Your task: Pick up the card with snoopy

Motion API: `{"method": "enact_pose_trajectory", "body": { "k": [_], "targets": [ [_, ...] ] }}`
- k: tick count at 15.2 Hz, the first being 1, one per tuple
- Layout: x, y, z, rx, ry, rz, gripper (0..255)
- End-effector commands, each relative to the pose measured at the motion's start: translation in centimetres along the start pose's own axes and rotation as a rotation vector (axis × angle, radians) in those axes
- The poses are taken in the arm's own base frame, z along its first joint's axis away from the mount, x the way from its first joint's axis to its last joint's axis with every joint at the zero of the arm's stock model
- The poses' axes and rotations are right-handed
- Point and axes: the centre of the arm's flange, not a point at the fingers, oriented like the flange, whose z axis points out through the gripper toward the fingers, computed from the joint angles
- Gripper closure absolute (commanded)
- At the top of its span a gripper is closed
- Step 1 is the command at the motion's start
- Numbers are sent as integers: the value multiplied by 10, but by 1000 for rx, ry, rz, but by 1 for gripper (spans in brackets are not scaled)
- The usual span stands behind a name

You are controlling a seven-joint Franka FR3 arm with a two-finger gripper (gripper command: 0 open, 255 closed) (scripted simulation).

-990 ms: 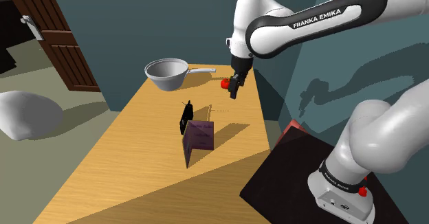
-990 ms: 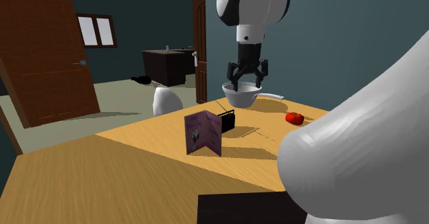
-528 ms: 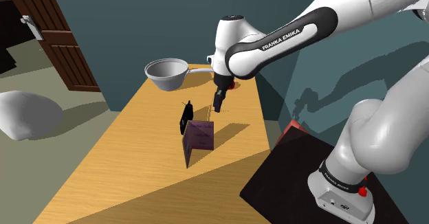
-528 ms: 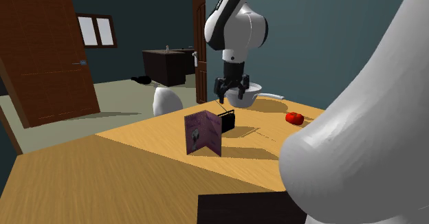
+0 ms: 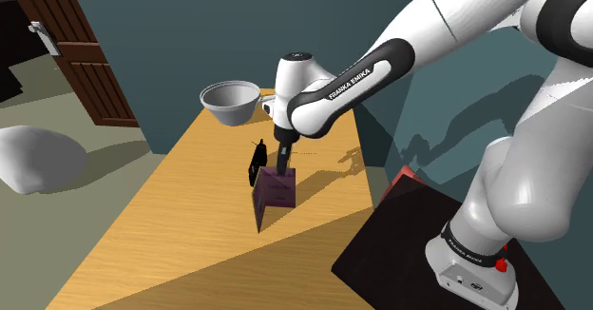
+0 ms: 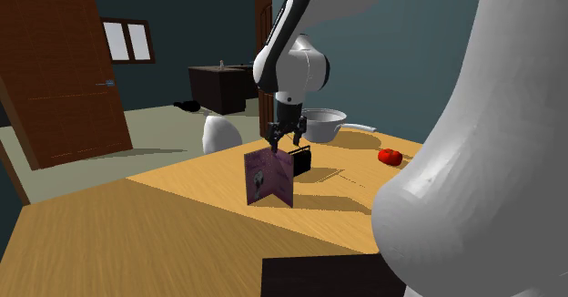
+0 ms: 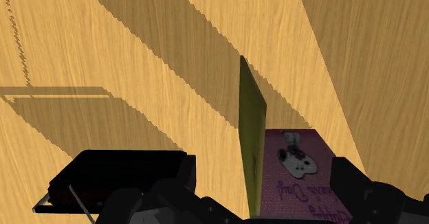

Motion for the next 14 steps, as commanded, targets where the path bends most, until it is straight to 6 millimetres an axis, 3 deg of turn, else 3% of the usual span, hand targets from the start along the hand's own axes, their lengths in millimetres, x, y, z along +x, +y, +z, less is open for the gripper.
{"method": "enact_pose_trajectory", "body": {
  "k": [1,6,8,9,14],
  "targets": [
    [2,0,13,2,3,-8,0],
    [-1,0,42,2,3,-8,0],
    [-2,0,42,2,3,-8,0],
    [-1,-1,41,2,3,-8,255],
    [-1,-1,41,2,3,-8,255]
  ]
}}
